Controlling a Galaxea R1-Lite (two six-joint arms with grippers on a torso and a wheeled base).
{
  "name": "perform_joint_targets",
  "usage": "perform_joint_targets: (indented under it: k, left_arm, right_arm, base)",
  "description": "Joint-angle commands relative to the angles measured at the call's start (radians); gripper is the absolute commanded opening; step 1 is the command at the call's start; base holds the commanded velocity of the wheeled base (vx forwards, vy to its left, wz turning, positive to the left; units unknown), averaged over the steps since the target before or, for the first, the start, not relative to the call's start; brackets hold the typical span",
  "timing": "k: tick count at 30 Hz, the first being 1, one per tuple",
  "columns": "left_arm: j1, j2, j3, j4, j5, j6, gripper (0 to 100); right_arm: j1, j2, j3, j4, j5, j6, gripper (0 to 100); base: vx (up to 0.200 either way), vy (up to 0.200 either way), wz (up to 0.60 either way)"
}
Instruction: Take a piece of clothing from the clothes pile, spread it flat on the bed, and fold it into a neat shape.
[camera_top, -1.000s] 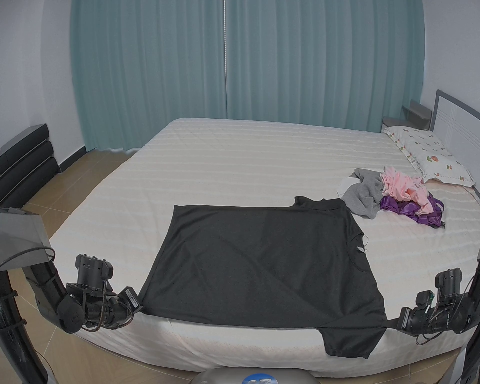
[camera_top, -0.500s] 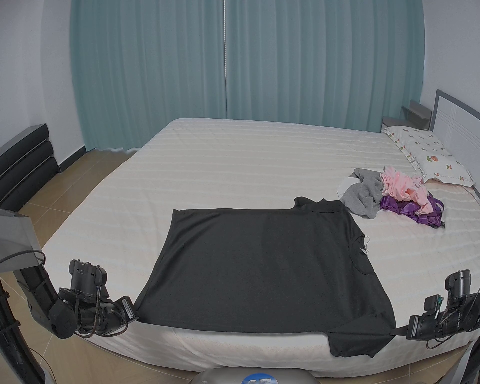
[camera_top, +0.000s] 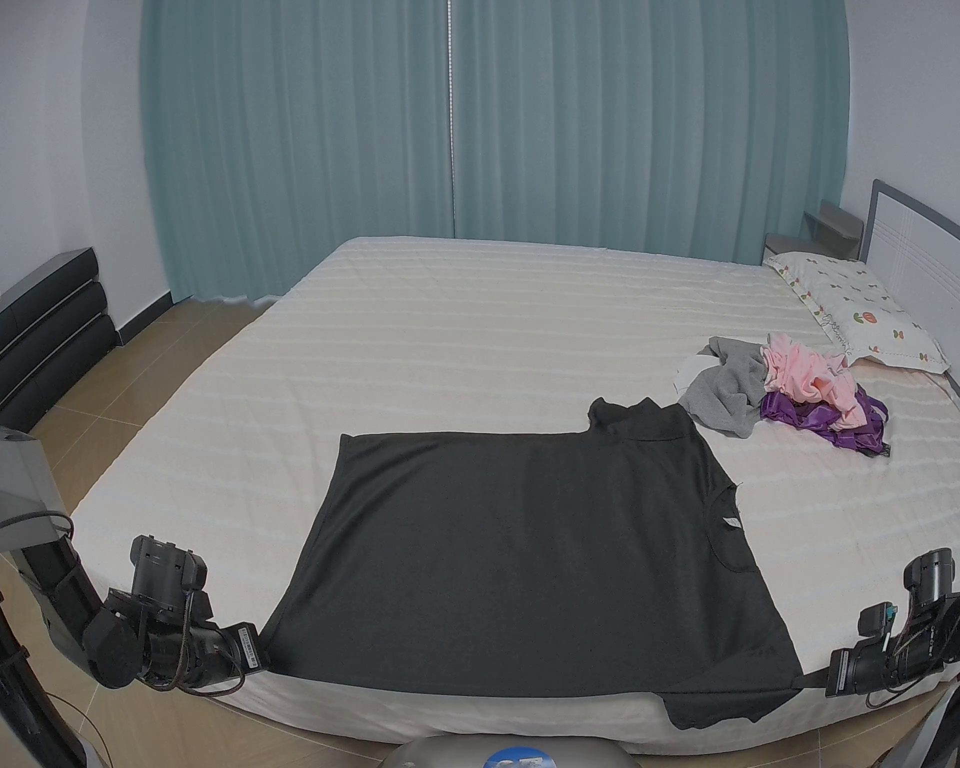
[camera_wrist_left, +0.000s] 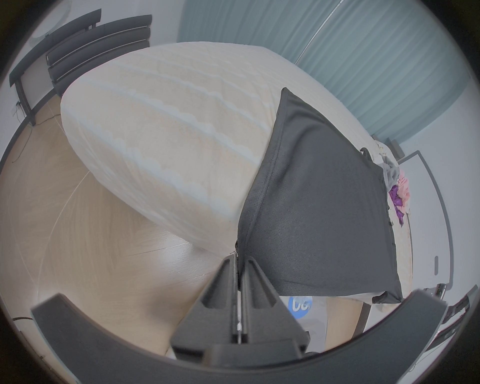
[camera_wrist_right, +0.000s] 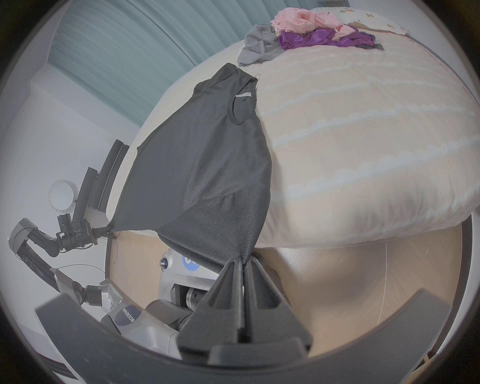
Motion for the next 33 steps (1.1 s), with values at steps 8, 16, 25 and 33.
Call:
perform_joint_targets:
  k: [8,16,25,33]
  left_arm:
    - [-0.007,-0.061,0.016,0.082,0.003,0.07,0]
    - [-0.007,-0.103,0.015,0.159,0.003,0.113,0]
    - [-0.006,-0.132,0.015,0.208,0.003,0.136,0]
    - [-0.004,-0.147,0.015,0.245,0.003,0.165,0]
  right_arm:
    - [-0.007,-0.111,0.018,0.111,0.0,-0.024,0]
    - [-0.008,-0.164,0.018,0.167,0.0,-0.041,0]
    - [-0.01,-0.219,0.018,0.229,0.0,-0.042,0]
    - [-0.01,-0.266,0.018,0.256,0.0,-0.042,0]
  base:
    - [0.0,0.0,0.0]
    - [0.0,0.0,0.0]
    - [0.0,0.0,0.0]
    - [0.0,0.0,0.0]
